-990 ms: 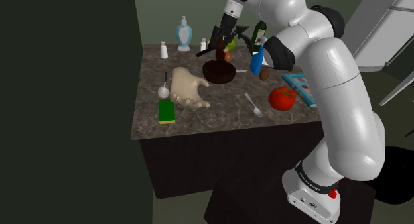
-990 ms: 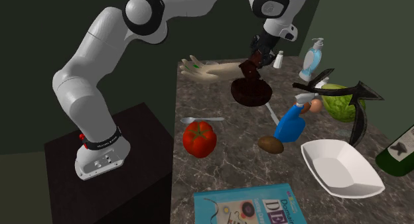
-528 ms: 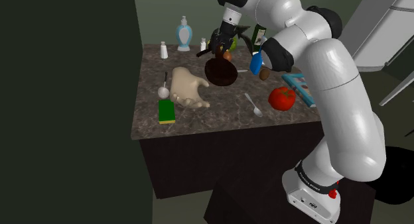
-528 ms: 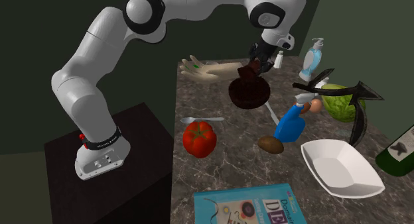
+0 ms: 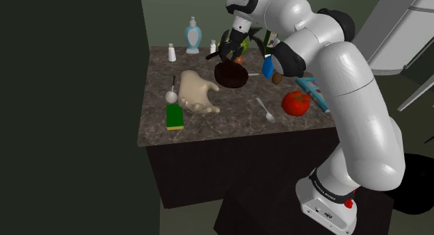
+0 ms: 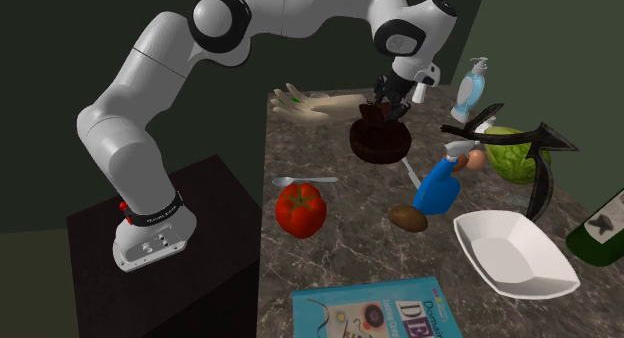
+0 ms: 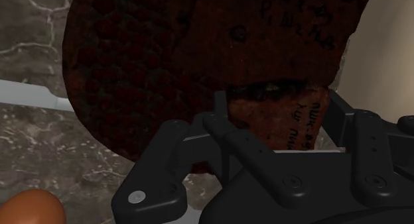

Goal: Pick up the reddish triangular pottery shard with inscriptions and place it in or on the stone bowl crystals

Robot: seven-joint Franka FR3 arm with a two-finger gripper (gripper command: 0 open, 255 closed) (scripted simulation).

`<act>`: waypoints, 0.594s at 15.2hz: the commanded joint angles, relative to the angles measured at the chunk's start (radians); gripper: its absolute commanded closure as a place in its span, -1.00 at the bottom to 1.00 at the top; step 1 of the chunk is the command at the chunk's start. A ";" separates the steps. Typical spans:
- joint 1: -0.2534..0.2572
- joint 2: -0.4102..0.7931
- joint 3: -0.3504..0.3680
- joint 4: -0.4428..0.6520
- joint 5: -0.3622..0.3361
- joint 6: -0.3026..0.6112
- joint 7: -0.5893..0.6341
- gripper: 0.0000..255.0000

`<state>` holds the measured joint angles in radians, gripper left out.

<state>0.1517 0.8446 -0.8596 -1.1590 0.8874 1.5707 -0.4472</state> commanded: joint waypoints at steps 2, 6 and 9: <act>0.000 0.001 0.000 -0.001 0.000 0.001 0.000 1.00; 0.000 0.001 0.000 -0.001 0.000 0.001 0.000 -1.00; 0.000 0.001 0.000 -0.001 0.000 0.001 0.000 -1.00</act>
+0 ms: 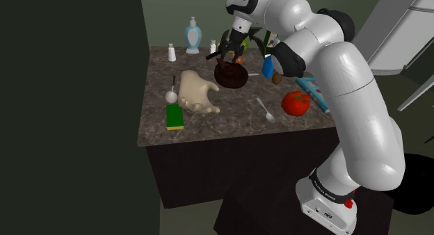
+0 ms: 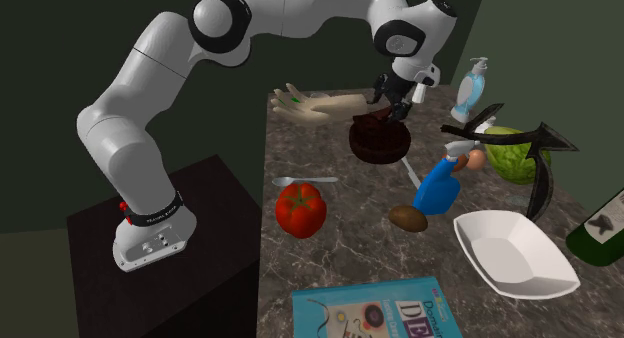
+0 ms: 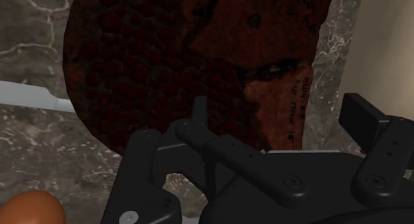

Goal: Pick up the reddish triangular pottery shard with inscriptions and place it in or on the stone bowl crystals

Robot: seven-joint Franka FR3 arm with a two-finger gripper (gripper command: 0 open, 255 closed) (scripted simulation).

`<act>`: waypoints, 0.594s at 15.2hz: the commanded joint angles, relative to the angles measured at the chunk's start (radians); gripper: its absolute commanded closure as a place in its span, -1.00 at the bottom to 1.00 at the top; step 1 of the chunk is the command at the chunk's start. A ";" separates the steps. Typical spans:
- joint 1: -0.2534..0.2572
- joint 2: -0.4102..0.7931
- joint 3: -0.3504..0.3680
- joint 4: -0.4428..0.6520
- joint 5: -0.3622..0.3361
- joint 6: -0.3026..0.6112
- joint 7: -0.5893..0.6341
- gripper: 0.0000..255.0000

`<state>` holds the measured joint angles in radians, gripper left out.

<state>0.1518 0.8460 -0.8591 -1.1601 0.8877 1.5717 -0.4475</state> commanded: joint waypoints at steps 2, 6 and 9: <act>-0.018 -0.002 -0.001 0.034 -0.004 -0.028 0.009 -1.00; -0.080 0.002 0.002 0.149 -0.007 -0.113 0.040 -1.00; -0.080 0.002 0.002 0.149 -0.007 -0.113 0.039 -1.00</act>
<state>0.0731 0.8477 -0.8578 -1.0140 0.8806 1.4601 -0.4093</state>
